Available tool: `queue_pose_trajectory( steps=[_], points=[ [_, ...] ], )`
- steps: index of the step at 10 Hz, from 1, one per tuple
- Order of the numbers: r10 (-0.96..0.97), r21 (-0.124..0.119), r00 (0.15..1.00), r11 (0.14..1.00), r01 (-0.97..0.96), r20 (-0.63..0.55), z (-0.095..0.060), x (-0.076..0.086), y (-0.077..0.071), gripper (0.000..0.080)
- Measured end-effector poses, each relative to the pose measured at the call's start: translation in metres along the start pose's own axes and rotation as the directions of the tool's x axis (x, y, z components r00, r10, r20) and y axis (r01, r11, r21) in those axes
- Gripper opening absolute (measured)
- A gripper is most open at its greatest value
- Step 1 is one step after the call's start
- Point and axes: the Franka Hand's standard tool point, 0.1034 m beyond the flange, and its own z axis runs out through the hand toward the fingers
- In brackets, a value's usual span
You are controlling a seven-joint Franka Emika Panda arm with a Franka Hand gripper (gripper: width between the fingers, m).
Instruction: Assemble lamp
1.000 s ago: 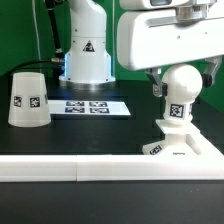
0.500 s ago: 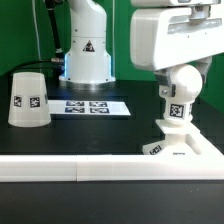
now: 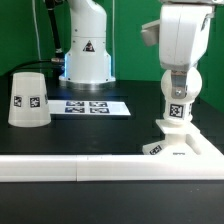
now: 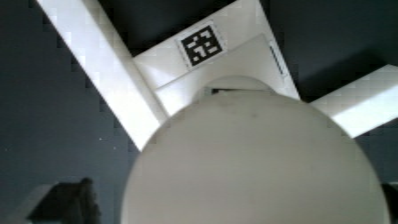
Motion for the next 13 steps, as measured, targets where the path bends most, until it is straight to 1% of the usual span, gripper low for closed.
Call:
queue_pose_trajectory(
  steps=[1, 2, 3, 6, 8, 10, 11, 13],
  points=[
    [0.007, 0.001, 1.0, 1.0, -0.007, 0.001, 0.0002, -0.0002, 0.0, 0.0699],
    [0.007, 0.001, 1.0, 1.0, -0.007, 0.001, 0.0002, -0.0003, 0.0, 0.0589],
    [0.007, 0.001, 1.0, 1.0, -0.007, 0.001, 0.0002, -0.0004, 0.0, 0.0577],
    [0.047, 0.001, 0.999, 0.999, -0.047, 0.0, 0.0001, -0.0012, 0.0005, 0.0577],
    [0.223, -0.014, 0.975, 0.975, -0.223, -0.019, 0.001, -0.0043, -0.0001, 0.0577],
    [0.407, -0.028, 0.912, 0.912, -0.408, -0.049, 0.0018, -0.0042, -0.0018, 0.0578],
    [0.465, -0.03, 0.883, 0.883, -0.467, -0.061, 0.0017, -0.0043, -0.0017, 0.058],
    [0.598, -0.024, 0.798, 0.799, -0.601, -0.076, 0.0013, -0.0033, -0.0008, 0.058]
  ],
)
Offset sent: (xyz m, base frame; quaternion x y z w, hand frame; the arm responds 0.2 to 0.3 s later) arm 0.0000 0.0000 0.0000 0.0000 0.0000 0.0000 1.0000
